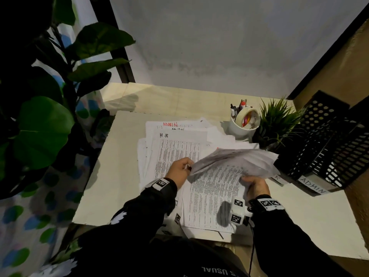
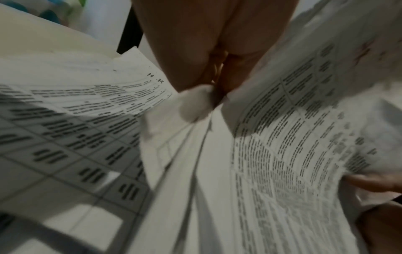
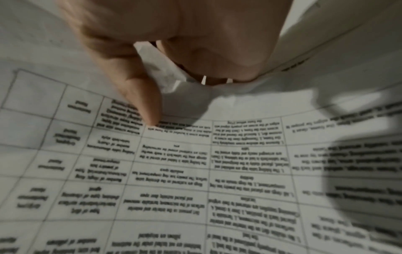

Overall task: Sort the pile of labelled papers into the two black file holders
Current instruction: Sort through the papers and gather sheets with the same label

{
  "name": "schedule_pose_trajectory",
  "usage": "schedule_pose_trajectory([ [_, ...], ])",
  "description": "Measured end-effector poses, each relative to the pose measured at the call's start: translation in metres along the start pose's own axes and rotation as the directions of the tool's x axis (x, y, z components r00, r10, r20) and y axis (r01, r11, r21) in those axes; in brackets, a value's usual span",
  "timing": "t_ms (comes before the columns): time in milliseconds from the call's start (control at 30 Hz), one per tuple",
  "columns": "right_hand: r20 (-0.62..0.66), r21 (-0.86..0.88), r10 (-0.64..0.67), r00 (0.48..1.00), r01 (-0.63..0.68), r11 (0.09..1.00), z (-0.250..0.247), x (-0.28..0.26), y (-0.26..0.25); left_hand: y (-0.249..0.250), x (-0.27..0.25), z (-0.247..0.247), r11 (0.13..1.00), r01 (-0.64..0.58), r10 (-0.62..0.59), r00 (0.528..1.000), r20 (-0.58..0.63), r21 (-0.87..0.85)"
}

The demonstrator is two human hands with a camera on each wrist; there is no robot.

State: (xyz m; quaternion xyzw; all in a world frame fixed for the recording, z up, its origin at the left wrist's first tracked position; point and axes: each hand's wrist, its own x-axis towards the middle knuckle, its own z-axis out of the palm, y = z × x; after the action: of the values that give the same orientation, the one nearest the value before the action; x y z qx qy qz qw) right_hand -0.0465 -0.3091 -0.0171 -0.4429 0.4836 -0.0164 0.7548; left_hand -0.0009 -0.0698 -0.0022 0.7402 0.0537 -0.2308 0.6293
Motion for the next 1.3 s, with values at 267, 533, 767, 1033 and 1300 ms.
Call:
schedule_pose_trajectory([
  [267,-0.009,-0.035,0.005,1.0,-0.006,0.999,-0.009,0.005,0.004,-0.002,0.008,-0.034,0.921,0.302,-0.146,0.854,-0.5,0.247],
  [533,-0.051,-0.191,0.053,0.997,-0.062,0.98,-0.012,0.01,0.007,-0.019,0.013,-0.068,0.866,0.421,-0.2,0.788,-0.582,0.271],
  [767,-0.063,-0.269,0.061,0.996,-0.075,0.96,-0.015,0.016,0.007,-0.015,0.008,-0.08,0.866,0.282,0.007,0.819,-0.574,0.414],
  [1033,-0.022,-0.197,0.062,0.998,-0.065,0.978,-0.014,0.014,0.009,-0.013,-0.014,-0.077,0.925,-0.018,0.235,0.813,-0.532,0.381],
  [1300,0.141,-0.085,-0.02,0.99,0.032,0.996,0.004,0.0,0.009,0.009,-0.04,-0.033,0.987,-0.144,0.156,0.958,-0.239,0.067],
])
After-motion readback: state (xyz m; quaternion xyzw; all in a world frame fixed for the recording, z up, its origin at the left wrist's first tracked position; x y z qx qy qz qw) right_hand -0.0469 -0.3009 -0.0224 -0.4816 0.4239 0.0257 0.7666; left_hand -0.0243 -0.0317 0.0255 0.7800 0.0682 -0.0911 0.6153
